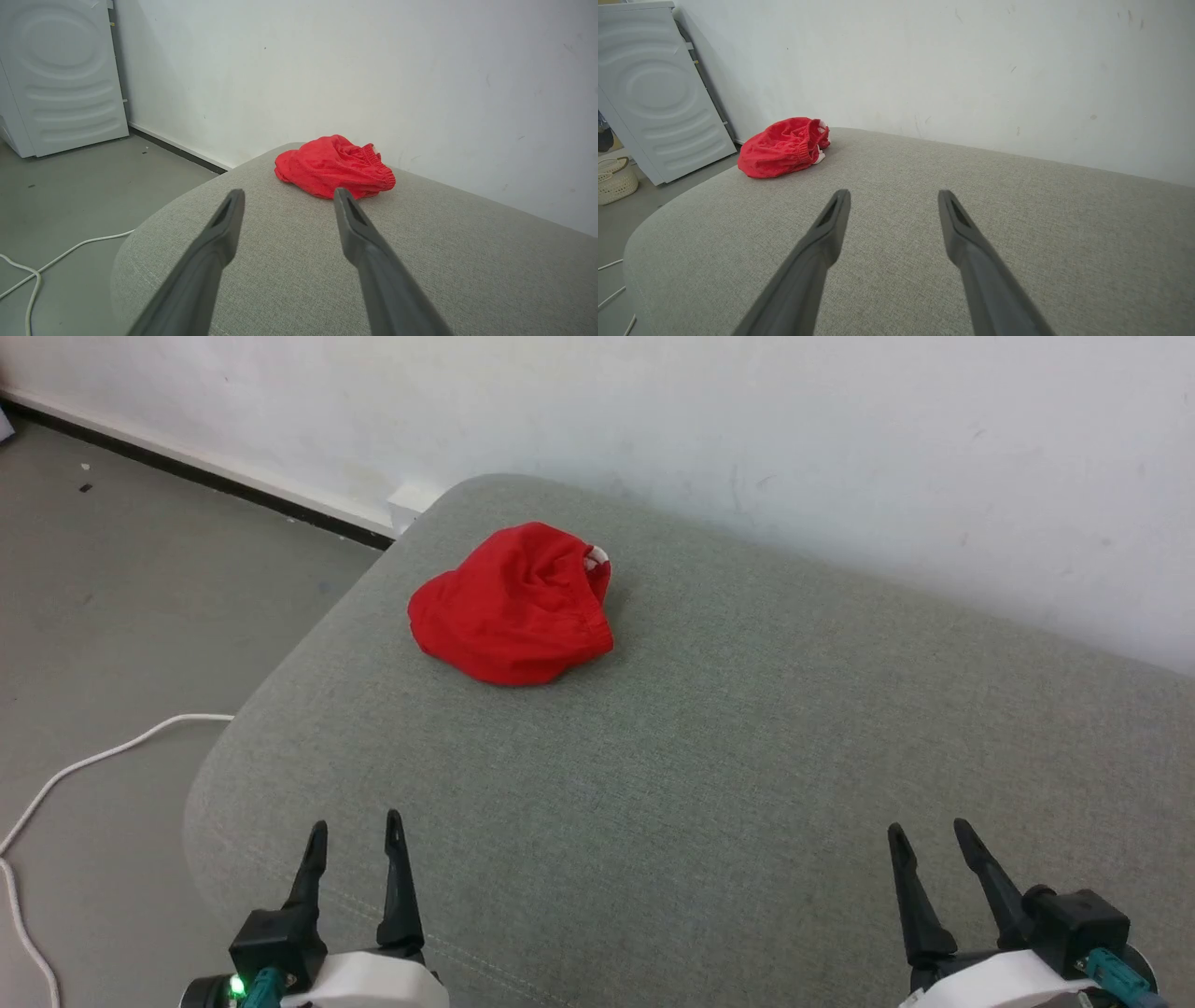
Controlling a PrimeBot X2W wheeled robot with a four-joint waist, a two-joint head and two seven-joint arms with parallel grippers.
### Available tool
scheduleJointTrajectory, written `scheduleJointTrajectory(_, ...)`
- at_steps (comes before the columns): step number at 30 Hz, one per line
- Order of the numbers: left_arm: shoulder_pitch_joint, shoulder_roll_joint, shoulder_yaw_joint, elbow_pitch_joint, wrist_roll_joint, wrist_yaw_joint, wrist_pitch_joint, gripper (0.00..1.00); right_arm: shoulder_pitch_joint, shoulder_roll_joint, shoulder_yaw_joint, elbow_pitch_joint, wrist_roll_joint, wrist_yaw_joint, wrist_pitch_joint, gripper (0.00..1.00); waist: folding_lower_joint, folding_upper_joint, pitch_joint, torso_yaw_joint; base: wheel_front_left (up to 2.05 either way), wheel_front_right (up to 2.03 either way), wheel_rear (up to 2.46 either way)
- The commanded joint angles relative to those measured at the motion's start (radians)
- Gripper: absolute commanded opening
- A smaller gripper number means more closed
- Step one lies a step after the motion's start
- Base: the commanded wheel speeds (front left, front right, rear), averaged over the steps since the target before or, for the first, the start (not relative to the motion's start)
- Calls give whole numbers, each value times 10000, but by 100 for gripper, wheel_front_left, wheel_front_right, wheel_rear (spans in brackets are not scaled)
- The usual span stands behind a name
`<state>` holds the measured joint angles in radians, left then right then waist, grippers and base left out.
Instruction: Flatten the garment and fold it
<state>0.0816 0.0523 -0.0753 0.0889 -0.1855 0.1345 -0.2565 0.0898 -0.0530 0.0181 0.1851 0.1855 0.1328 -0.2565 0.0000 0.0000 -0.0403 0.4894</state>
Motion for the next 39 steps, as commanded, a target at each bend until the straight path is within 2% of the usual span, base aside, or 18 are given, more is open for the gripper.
scheduleJointTrajectory(1, 104, -20, -34, 66, -57, 72, -53, 100, 123, 28, -4, 35, 41, -21, -53, 100, 0, 0, 7, -13, 0, 0, 0)
scheduleJointTrajectory(7, 77, -20, 5, 120, -137, 88, -53, 100, 124, 28, -9, 6, 52, -21, -53, 100, 0, 0, 48, -41, 0, 0, 0)
scheduleJointTrajectory(11, -453, 29, -113, 383, -135, -241, -53, 100, 58, 28, -53, -64, -9, -21, -53, 100, 0, 0, 248, -71, 0, 0, 0)
scheduleJointTrajectory(16, -2362, 363, -61, 1181, -388, -775, 293, 100, -201, 28, 11, -179, -247, -21, -47, 100, 0, 0, 790, -379, 0, 0, 0)
scheduleJointTrajectory(20, -4458, 514, 238, 2145, -1367, -1457, 1505, 100, -498, 28, -116, -454, -584, -21, 132, 100, 0, 0, 1608, -757, 0, 0, 0)
scheduleJointTrajectory(21, -4458, 514, 238, 2145, -1367, -1457, 1505, 100, -498, 28, -116, -454, -584, -21, 132, 100, 0, 0, 1608, -757, 0, 0, 0)
scheduleJointTrajectory(23, -5532, 602, 463, 2717, -1834, -1575, 2288, 100, -638, 28, -184, -627, -753, -21, 274, 100, 0, 0, 2051, -977, 0, 0, 0)
scheduleJointTrajectory(26, -7021, 912, 793, 3688, -2335, -1523, 3596, 100, -863, 28, -300, -978, -1001, -21, 481, 100, 0, 0, 2773, -1387, 0, 0, 0)
scheduleJointTrajectory(30, -8332, 1313, 1181, 4743, -2721, -1006, 5178, 100, -1128, 28, -452, -1431, -1248, -21, 704, 100, 0, 0, 3635, -1968, 0, 0, 0)
scheduleJointTrajectory(34, -8891, 1652, 1312, 5382, -2973, -637, 6735, 100, -1304, 28, -643, -1806, -1398, -21, 851, 100, 0, 0, 4367, -2401, 0, 0, 0)
scheduleJointTrajectory(39, -9096, 1923, 1523, 5589, -3135, -161, 7590, 100, -1391, 28, -751, -2133, -1475, -21, 924, 100, 0, 0, 5009, -2650, 0, 0, 0)
